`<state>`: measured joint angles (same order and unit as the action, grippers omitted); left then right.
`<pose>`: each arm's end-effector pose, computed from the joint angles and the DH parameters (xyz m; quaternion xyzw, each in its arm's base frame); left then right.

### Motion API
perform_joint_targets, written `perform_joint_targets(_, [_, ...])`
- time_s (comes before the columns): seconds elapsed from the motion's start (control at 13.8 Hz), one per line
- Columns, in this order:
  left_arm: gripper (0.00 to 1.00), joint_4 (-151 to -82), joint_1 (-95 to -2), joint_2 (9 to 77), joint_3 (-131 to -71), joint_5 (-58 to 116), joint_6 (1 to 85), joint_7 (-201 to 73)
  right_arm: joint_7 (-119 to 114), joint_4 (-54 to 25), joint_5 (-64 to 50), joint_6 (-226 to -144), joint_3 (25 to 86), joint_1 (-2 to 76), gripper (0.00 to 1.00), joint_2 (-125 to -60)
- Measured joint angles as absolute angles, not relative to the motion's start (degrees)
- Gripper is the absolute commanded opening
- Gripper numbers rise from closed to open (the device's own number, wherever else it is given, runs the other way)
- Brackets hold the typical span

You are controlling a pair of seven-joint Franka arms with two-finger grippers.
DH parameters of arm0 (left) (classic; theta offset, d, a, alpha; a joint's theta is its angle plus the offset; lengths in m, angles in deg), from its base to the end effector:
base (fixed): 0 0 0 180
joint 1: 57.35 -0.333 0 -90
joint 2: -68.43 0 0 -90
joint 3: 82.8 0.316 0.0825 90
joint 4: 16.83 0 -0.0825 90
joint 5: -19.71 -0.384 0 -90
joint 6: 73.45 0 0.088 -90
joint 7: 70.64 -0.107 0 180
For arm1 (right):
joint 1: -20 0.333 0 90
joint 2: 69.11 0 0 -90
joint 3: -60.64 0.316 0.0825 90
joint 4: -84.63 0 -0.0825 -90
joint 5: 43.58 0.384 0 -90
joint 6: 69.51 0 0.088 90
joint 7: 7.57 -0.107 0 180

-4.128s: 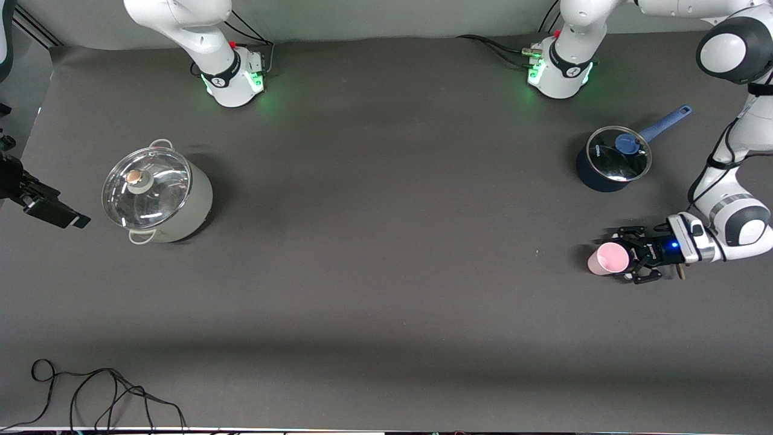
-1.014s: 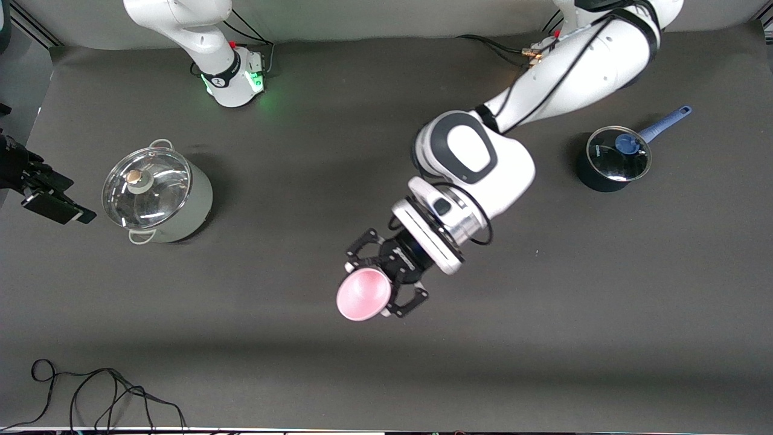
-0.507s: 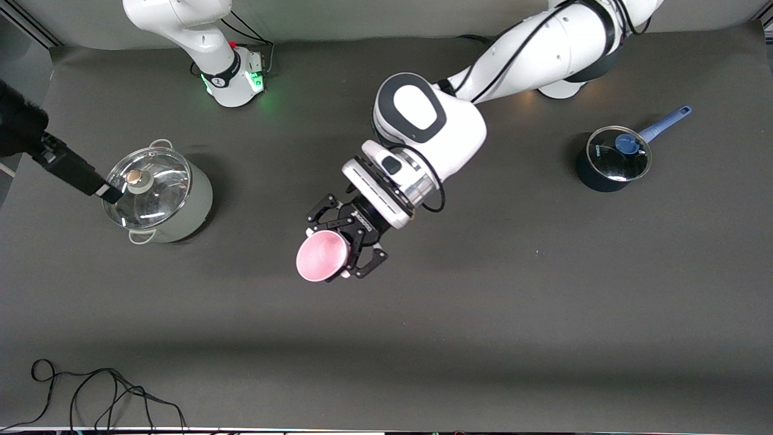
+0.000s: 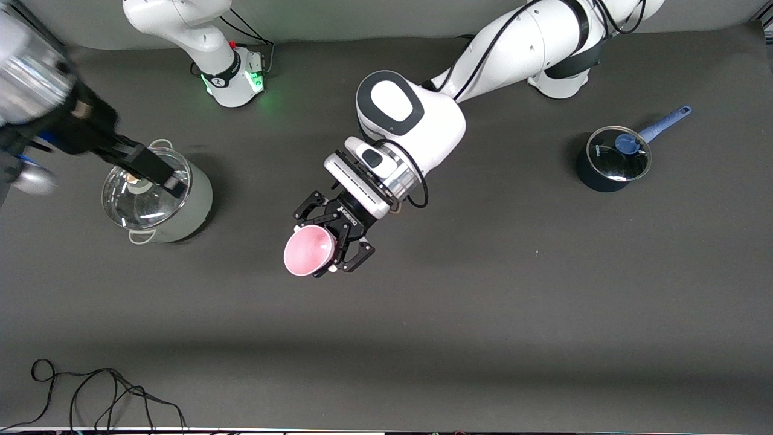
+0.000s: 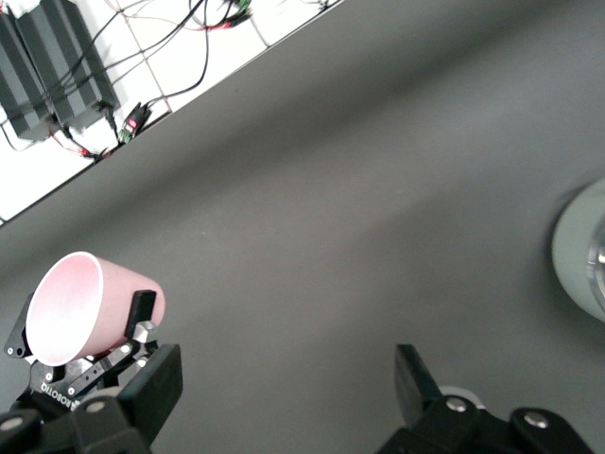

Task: Transfer pink cup from left to right arm
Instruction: 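Carry the cup with the left gripper while the right gripper reaches it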

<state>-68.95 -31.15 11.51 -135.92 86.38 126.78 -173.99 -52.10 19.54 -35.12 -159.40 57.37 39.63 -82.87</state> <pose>0.5749 -0.5314 0.4584 0.7119 -0.2791 0.5857 0.2687 0.5913 0.1961 0.6885 -0.9654 0.2332 -0.0490 0.1062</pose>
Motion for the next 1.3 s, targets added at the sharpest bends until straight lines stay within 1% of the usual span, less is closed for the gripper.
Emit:
perform_joint_targets(0.22, [0.00, -68.8, -30.9, 11.5, -135.8, 86.4, 126.8, -173.8, -55.0, 24.6, -38.3, -159.4, 57.4, 45.4, 0.99, -89.1])
perform_joint_targets(0.43, [0.00, -68.7, -30.1, 11.5, -135.8, 86.4, 126.8, -173.5, -58.3, 27.0, -41.8, -159.4, 57.4, 50.6, 0.99, -90.6])
perform_joint_targets(0.8, [0.00, -68.7, -29.6, 11.5, -135.8, 86.4, 126.8, -173.4, -58.4, 27.7, -41.9, -159.8, 57.0, 50.1, 0.99, -90.7])
perform_joint_targets(0.94, [0.00, -68.7, -29.6, 11.5, -135.8, 86.4, 126.8, -173.3, -58.4, 27.7, -41.5, -161.5, 56.9, 49.7, 0.99, -91.1])
perform_joint_targets(1.16, [0.00, -68.6, -29.6, 11.5, -135.7, 86.4, 126.8, -173.2, -58.4, 27.7, -39.2, -164.3, 56.8, 49.2, 0.99, -92.6])
perform_joint_targets(1.3, [0.00, -68.6, -29.6, 11.5, -135.7, 86.4, 126.8, -173.2, -58.4, 27.7, -35.8, -165.5, 56.7, 47.9, 0.99, -93.6])
